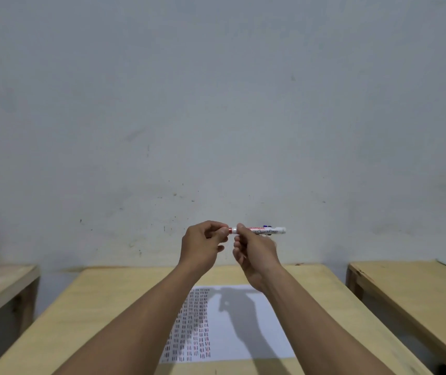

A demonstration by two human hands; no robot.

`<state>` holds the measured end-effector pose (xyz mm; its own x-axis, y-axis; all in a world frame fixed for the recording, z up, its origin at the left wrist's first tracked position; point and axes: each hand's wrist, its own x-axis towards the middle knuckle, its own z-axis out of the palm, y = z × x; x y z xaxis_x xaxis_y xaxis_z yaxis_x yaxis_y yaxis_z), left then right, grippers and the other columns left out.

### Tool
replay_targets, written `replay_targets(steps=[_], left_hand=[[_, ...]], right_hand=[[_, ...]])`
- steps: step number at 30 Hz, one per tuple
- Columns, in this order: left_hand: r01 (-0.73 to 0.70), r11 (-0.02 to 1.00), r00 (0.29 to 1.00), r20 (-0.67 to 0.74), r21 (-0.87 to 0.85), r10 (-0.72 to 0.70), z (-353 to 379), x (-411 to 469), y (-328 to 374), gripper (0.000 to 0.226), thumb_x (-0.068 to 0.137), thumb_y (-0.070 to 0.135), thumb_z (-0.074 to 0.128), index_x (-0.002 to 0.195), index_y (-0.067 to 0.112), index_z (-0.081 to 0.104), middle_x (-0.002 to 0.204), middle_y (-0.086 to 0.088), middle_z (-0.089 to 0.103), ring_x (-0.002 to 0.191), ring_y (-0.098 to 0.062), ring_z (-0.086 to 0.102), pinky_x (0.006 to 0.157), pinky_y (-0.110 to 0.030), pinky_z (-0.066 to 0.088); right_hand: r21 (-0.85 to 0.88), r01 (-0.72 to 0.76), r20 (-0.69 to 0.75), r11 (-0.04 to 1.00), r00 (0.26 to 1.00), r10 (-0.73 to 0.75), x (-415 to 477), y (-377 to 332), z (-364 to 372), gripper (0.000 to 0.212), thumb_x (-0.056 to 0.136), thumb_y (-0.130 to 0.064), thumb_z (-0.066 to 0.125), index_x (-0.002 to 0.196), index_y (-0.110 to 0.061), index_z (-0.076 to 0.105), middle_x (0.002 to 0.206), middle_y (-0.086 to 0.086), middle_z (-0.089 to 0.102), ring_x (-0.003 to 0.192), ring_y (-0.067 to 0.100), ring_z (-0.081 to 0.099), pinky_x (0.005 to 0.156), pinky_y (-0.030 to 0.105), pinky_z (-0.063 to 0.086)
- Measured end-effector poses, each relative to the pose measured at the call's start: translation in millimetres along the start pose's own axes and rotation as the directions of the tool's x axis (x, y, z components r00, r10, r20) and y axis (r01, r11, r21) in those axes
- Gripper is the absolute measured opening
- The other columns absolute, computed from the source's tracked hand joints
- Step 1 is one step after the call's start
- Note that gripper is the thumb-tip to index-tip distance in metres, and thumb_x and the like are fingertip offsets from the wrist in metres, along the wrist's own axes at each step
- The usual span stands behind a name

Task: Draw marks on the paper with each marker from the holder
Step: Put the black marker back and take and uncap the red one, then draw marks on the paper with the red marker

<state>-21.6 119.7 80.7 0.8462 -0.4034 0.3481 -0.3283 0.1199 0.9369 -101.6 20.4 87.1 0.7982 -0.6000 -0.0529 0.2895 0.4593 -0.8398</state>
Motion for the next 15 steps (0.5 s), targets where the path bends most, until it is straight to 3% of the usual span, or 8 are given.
replay_targets(steps=[7,11,15], left_hand=[[0.084,0.996,0.996,-0.035,0.018,-0.084,-21.2,4.3,-14.3,0.017,0.094,0.018,0.068,0.083,0.008,0.077,0.081,-0.012,0.077,0.073,-0.019,0.072,0.077,-0.04,0.064],[0.1,0.976,0.991,-0.107,0.196,-0.08,-46.0,6.0,-37.3,0.009,0.088,0.018,0.075,0.079,0.02,0.077,0.074,-0.003,0.077,0.076,-0.021,0.075,0.073,-0.038,0.064],[0.185,0.912,0.965,-0.241,0.366,-0.1,-71.3,7.5,-67.2,0.012,0.078,0.022,0.084,0.085,0.015,0.076,0.073,-0.005,0.076,0.072,-0.021,0.074,0.067,-0.026,0.055]], right_hand=[[0.05,0.059,0.001,0.997,0.998,-0.059,9.3,22.8,8.9,0.016,0.096,-0.006,0.064,0.082,0.001,0.067,0.061,0.007,0.063,0.05,0.011,0.06,0.05,0.018,0.056],[-0.051,0.038,-0.035,0.998,0.999,-0.04,18.9,40.3,4.1,0.012,0.094,-0.007,0.063,0.083,-0.002,0.066,0.063,0.006,0.061,0.05,0.012,0.058,0.049,0.019,0.055],[-0.112,-0.003,-0.035,0.994,0.999,-0.001,30.5,62.7,-1.9,0.013,0.093,-0.01,0.063,0.081,-0.006,0.064,0.063,0.003,0.058,0.052,0.01,0.056,0.051,0.019,0.054]])
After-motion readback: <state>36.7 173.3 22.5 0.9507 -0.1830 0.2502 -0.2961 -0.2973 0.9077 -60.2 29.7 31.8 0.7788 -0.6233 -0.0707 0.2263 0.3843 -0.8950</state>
